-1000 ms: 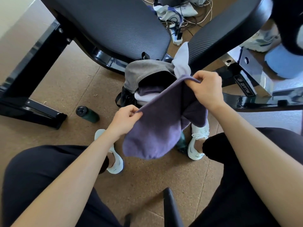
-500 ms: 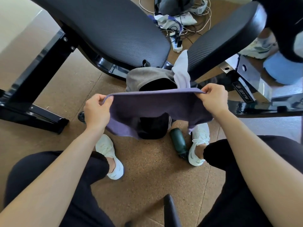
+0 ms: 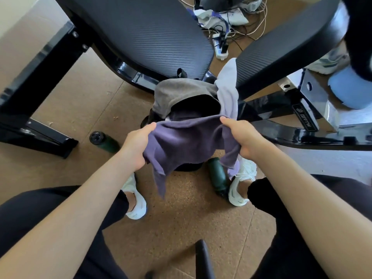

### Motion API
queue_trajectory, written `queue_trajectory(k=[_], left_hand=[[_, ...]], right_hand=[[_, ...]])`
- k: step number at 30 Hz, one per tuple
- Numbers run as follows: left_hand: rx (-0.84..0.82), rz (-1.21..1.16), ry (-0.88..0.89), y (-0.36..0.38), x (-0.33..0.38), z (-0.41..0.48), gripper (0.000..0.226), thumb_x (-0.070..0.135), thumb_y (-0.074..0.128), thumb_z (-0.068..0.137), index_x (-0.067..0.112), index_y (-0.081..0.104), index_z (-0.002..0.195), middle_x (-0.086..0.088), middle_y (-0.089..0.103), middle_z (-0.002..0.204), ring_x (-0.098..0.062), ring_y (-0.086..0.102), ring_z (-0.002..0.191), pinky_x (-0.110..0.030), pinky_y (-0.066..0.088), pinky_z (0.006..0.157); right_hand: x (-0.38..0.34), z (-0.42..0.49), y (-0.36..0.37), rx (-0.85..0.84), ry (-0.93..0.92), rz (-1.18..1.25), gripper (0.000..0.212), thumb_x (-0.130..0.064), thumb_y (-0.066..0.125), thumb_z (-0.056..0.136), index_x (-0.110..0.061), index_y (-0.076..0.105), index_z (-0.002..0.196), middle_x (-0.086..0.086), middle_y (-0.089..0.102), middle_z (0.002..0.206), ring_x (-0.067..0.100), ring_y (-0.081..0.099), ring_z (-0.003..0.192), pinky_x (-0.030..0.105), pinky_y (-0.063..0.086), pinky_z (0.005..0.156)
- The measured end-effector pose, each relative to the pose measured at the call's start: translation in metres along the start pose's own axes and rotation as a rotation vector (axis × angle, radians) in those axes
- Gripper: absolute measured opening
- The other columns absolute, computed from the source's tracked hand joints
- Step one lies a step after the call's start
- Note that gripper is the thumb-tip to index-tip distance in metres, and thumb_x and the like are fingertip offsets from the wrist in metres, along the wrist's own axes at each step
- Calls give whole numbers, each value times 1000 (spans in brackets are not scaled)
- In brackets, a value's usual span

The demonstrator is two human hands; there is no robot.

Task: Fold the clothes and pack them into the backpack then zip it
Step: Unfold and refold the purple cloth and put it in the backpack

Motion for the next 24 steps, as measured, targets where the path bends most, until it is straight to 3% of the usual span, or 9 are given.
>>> queue_trajectory(k=[3, 6, 7, 11, 14, 17, 21, 24], left_hand=[[-150, -31, 30, 31, -1, -7, 39, 39, 70, 94, 12, 70, 121, -12, 73, 119, -29, 69, 112, -45, 53, 102], [-283, -9, 63, 56, -3, -14, 42, 31, 63, 101, -6, 64, 122, -25, 70, 120, -36, 68, 115, -51, 50, 107], [-312, 20, 83, 63, -3, -17, 42, 29, 61, 102, -8, 62, 121, -25, 70, 119, -35, 68, 114, -51, 52, 105], [-360, 78, 153, 77, 0, -27, 22, 25, 57, 104, 5, 62, 111, -16, 67, 103, -26, 67, 98, -41, 54, 87], [-406, 91, 134, 81, -4, -30, 15, 23, 52, 107, 13, 63, 110, -11, 70, 106, -23, 69, 97, -37, 56, 80], [-438, 92, 118, 81, -5, -31, 15, 22, 51, 107, 18, 64, 102, -5, 72, 96, -19, 71, 88, -38, 53, 80], [-452, 53, 85, 80, -6, -29, 13, 17, 49, 107, 15, 61, 102, -2, 71, 89, -17, 71, 80, -36, 54, 77], [-440, 21, 71, 76, -3, -26, 13, 16, 48, 108, 14, 60, 104, -4, 73, 93, -17, 71, 82, -29, 57, 69]], right_hand=[[8, -3, 26, -123, 61, 95, 34, -32, 66, 99, -5, 69, 118, 10, 77, 108, 25, 74, 101, 34, 60, 83], [11, -6, 48, -271, 77, 153, 26, -25, 66, 99, -3, 71, 113, 13, 77, 104, 23, 76, 93, 33, 62, 73], [11, -8, 53, -318, 66, 160, 23, -21, 65, 98, -4, 71, 112, 14, 77, 104, 23, 75, 92, 35, 63, 76], [12, -11, 68, -422, 33, 160, 28, -13, 65, 96, -3, 68, 122, 22, 69, 123, 33, 66, 113, 54, 45, 108], [12, -12, 76, -454, 35, 179, 37, -9, 62, 98, 4, 58, 133, 27, 64, 129, 45, 61, 122, 59, 42, 111], [11, -11, 80, -459, 26, 178, 43, -6, 59, 99, 11, 47, 137, 25, 61, 119, 41, 60, 109, 55, 47, 103], [7, -12, 85, -505, -16, 85, 40, -7, 63, 98, -7, 54, 137, 18, 65, 114, 36, 65, 106, 48, 55, 94], [8, -13, 89, -562, -21, 10, 47, -3, 65, 96, -23, 56, 138, 27, 63, 113, 40, 67, 112, 57, 53, 100]])
Point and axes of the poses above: each hand's wrist, its own z-axis towards the middle knuckle, its own y-axis out of the palm, x = y × z, the point moved 6 cm from there along z, towards the middle knuckle
